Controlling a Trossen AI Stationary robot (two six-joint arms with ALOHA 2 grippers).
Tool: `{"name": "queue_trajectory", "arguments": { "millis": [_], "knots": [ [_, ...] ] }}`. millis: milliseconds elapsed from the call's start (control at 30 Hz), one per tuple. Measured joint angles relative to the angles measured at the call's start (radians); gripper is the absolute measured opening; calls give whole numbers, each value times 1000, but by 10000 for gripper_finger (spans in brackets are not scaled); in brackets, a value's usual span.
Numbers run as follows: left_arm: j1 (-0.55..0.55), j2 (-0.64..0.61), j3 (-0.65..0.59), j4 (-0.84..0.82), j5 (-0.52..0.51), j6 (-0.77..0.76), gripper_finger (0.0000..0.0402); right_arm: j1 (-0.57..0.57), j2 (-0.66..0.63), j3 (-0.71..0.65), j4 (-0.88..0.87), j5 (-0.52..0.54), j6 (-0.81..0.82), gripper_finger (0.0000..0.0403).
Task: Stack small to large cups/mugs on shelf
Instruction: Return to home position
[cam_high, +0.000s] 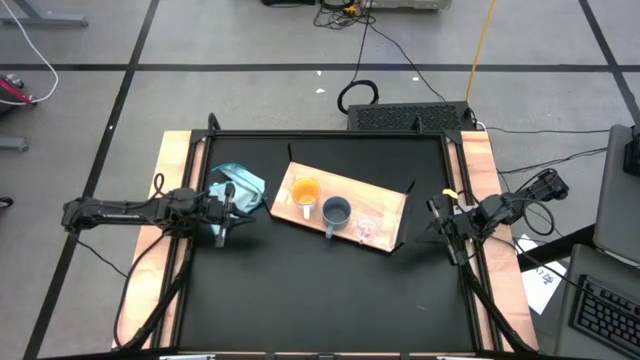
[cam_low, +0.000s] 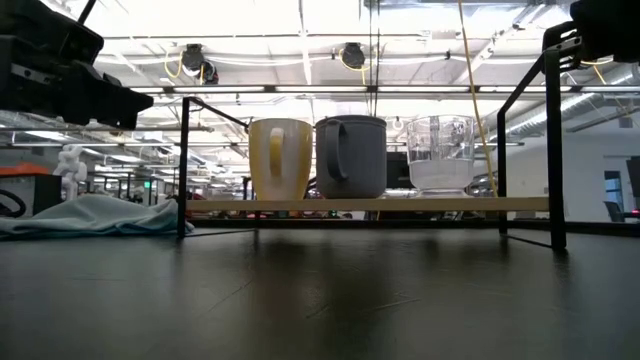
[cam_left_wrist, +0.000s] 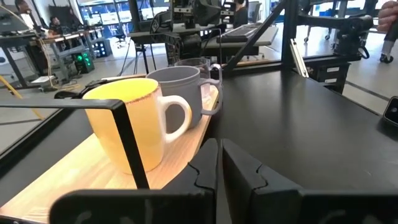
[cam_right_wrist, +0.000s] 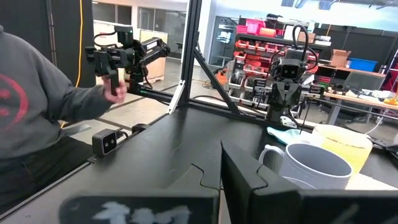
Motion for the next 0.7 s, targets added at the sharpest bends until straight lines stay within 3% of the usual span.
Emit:
{"name": "queue_trajectory", "arguments": {
  "millis": [533, 700],
  "knots": [
    [0, 0, 0, 2, -1, -10, 3, 0, 0, 0, 0, 0, 0, 0],
    [0, 0, 0, 2, -2, -10, 16, 0, 0, 0, 0, 0, 0, 0]
  ]
}}
